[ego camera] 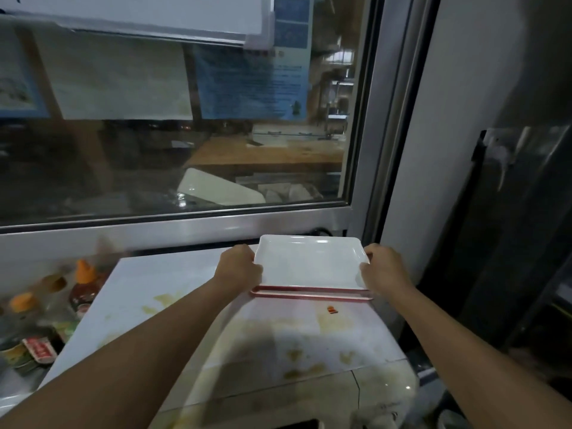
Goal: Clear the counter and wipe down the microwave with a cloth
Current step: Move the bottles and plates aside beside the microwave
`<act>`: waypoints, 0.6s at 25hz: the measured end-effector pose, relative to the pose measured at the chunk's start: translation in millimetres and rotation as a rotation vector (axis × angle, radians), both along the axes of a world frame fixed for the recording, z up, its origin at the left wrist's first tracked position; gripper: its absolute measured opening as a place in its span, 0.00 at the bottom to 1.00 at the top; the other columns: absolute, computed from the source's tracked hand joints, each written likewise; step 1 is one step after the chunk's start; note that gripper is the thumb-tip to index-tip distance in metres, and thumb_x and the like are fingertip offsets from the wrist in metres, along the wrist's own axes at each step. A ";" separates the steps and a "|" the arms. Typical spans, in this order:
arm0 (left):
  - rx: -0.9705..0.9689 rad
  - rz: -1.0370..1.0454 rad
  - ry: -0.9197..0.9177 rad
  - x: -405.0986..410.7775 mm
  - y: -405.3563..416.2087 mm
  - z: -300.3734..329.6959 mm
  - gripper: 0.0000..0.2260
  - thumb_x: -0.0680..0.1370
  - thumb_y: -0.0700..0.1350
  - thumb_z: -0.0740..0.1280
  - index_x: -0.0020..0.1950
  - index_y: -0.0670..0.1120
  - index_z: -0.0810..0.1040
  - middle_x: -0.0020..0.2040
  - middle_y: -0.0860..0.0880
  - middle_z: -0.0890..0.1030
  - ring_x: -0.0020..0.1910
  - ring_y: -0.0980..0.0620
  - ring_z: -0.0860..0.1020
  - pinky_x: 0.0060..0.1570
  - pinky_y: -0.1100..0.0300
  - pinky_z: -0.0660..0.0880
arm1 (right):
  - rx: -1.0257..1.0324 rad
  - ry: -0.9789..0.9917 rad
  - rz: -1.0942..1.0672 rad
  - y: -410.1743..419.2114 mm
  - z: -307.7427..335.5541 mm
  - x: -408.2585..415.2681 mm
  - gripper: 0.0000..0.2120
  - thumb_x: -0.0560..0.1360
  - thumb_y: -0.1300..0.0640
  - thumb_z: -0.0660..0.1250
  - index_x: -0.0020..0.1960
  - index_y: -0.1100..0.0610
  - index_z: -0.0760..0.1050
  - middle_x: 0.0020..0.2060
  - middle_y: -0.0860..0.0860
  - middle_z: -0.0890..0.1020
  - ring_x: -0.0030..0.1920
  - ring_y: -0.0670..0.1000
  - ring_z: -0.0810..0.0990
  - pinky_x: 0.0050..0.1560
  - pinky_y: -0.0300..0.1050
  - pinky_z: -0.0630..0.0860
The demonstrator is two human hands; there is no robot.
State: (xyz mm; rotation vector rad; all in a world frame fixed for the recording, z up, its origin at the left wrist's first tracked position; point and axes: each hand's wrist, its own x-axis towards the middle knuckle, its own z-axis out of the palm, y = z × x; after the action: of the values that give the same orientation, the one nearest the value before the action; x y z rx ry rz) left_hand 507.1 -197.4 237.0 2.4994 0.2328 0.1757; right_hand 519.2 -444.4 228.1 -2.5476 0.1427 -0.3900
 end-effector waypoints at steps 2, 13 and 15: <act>-0.012 0.009 0.002 0.0 2.7 -3.3 0.08 0.72 0.38 0.66 0.51 0.40 0.77 0.49 0.46 0.78 0.52 0.46 0.76 0.45 0.60 0.70 | -0.012 -0.012 0.017 -1.1 -1.8 1.4 0.11 0.70 0.69 0.62 0.49 0.62 0.80 0.45 0.57 0.83 0.38 0.52 0.74 0.31 0.36 0.65; -0.096 0.004 0.084 -6.6 6.5 -5.2 0.07 0.74 0.41 0.64 0.38 0.40 0.80 0.28 0.47 0.81 0.18 0.58 0.75 0.26 0.73 0.68 | 0.084 0.127 -0.013 -0.6 -12.6 -2.7 0.07 0.74 0.62 0.61 0.52 0.61 0.73 0.51 0.58 0.79 0.42 0.53 0.72 0.37 0.41 0.64; -0.097 0.032 0.099 -8.3 4.8 -3.5 0.11 0.75 0.40 0.65 0.32 0.41 0.77 0.22 0.50 0.78 0.18 0.57 0.75 0.27 0.71 0.69 | 0.087 0.118 -0.008 1.3 -13.0 -3.3 0.08 0.75 0.63 0.60 0.52 0.61 0.73 0.51 0.58 0.80 0.43 0.53 0.72 0.37 0.41 0.63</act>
State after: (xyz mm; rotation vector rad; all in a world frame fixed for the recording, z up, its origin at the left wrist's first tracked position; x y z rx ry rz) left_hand 498.8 -192.6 233.6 2.4110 0.3152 0.0527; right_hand 515.9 -443.2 215.1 -2.4845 0.2092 -0.2316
